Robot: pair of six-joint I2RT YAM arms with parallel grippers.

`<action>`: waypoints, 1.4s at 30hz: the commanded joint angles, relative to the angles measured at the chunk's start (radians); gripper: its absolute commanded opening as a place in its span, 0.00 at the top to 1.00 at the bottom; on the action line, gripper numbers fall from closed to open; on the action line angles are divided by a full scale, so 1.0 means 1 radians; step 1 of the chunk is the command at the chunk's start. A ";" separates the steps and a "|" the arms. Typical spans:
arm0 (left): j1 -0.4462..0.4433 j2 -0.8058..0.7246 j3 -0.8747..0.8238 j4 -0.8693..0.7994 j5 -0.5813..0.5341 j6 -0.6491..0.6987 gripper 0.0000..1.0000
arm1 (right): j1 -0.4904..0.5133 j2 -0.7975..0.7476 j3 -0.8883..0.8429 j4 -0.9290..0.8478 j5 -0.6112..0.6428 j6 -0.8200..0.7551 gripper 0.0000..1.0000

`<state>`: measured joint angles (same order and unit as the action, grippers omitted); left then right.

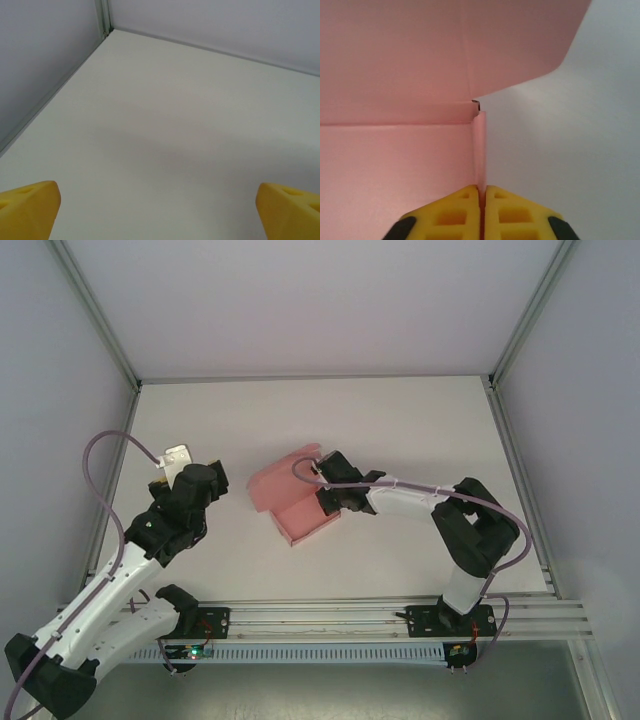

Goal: Assemble paper box

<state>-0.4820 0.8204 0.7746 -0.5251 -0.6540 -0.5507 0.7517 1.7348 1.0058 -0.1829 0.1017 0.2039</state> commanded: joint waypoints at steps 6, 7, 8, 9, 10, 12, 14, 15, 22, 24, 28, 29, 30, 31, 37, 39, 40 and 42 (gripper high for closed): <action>0.013 0.041 0.042 0.045 0.047 0.009 0.00 | 0.075 -0.212 -0.213 0.063 0.335 0.319 0.99; 0.012 0.046 0.040 0.059 0.071 0.016 0.00 | 0.090 -0.232 -0.253 0.085 0.359 0.383 0.99; 0.012 0.049 0.039 0.078 0.101 0.028 0.00 | 0.110 -0.249 -0.283 0.087 0.404 0.457 0.99; 0.013 0.054 0.037 0.098 0.140 0.041 0.00 | 0.132 -0.264 -0.312 0.107 0.429 0.505 0.99; 0.012 0.058 0.034 0.116 0.181 0.056 0.00 | 0.152 -0.274 -0.328 0.103 0.458 0.558 0.98; 0.012 0.065 0.031 0.155 0.290 0.098 0.00 | 0.183 -0.284 -0.348 0.125 0.454 0.578 0.96; 0.013 0.065 0.014 0.207 0.430 0.157 0.00 | 0.190 -0.284 -0.339 0.103 0.432 0.570 0.87; 0.012 0.063 0.002 0.238 0.516 0.196 0.00 | 0.189 -0.289 -0.337 0.091 0.422 0.560 0.74; 0.015 0.077 -0.017 0.265 0.776 0.370 0.00 | 0.170 -0.472 -0.340 0.005 0.393 0.318 0.42; 0.027 0.087 -0.016 0.262 0.816 0.402 0.00 | 0.106 -0.550 -0.368 0.041 0.276 0.162 0.27; 0.066 0.117 -0.014 0.233 0.929 0.522 0.00 | -0.145 -0.665 -0.381 0.109 -0.153 -0.105 0.10; 0.079 0.131 -0.017 0.230 0.965 0.550 0.00 | -0.215 -0.676 -0.368 0.115 -0.284 -0.179 0.07; 0.092 0.144 -0.017 0.231 0.994 0.567 0.00 | -0.271 -0.676 -0.355 0.118 -0.398 -0.243 0.04; 0.103 0.161 -0.012 0.230 1.035 0.584 0.00 | -0.327 -0.671 -0.336 0.106 -0.528 -0.324 0.04; 0.128 0.293 0.071 0.129 1.167 0.706 0.03 | -0.448 -0.533 -0.142 -0.134 -0.853 -0.709 0.06; 0.128 0.351 0.093 0.107 1.161 0.768 0.01 | -0.451 -0.460 -0.077 -0.188 -0.831 -0.742 0.09; 0.128 0.382 0.108 0.096 1.145 0.784 0.01 | -0.457 -0.416 -0.040 -0.236 -0.837 -0.777 0.12; 0.129 0.429 0.130 0.086 1.126 0.807 0.00 | -0.467 -0.339 0.021 -0.329 -0.866 -0.857 0.13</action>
<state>-0.3649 1.2118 0.8616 -0.3809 0.4530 0.1497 0.3023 1.3201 0.9672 -0.3382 -0.6437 -0.4591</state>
